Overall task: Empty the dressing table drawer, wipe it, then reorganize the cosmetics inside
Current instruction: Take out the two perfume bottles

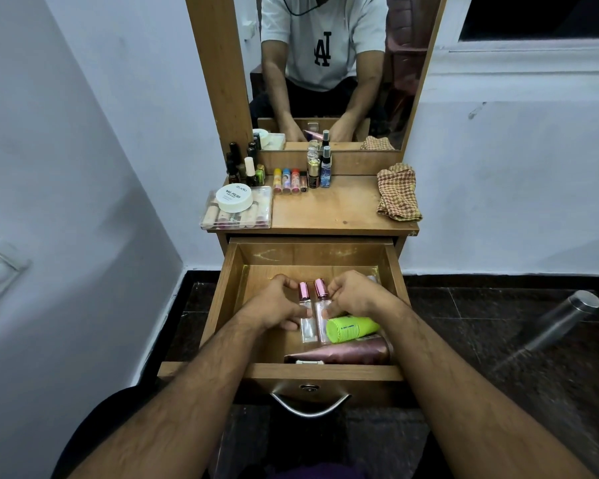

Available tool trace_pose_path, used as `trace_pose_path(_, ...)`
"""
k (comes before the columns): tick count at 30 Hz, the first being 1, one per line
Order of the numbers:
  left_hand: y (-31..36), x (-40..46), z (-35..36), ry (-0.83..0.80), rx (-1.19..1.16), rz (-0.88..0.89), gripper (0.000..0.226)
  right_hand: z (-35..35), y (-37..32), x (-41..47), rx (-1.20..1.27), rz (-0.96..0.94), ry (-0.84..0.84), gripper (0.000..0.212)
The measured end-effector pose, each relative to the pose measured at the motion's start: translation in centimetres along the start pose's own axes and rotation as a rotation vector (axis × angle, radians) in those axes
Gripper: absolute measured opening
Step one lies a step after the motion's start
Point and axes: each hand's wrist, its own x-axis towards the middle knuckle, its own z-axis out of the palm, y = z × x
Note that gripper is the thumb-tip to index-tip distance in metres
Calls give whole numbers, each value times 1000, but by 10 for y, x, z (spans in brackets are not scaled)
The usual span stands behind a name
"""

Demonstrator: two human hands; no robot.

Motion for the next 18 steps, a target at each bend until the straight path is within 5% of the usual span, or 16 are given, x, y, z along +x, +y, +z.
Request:
trace_pose_path(5,-1,-1,-4,83,20,163,63,0,0,6,88,-92,133,45)
trace_pose_path(9,1,-3,-3,160,45,276,80,-1,-6,-1,39,-231,239,91)
trace_pose_path(18,4,-7,0,266,292,389,65,-1,-9,-11,-84,-392,335,64)
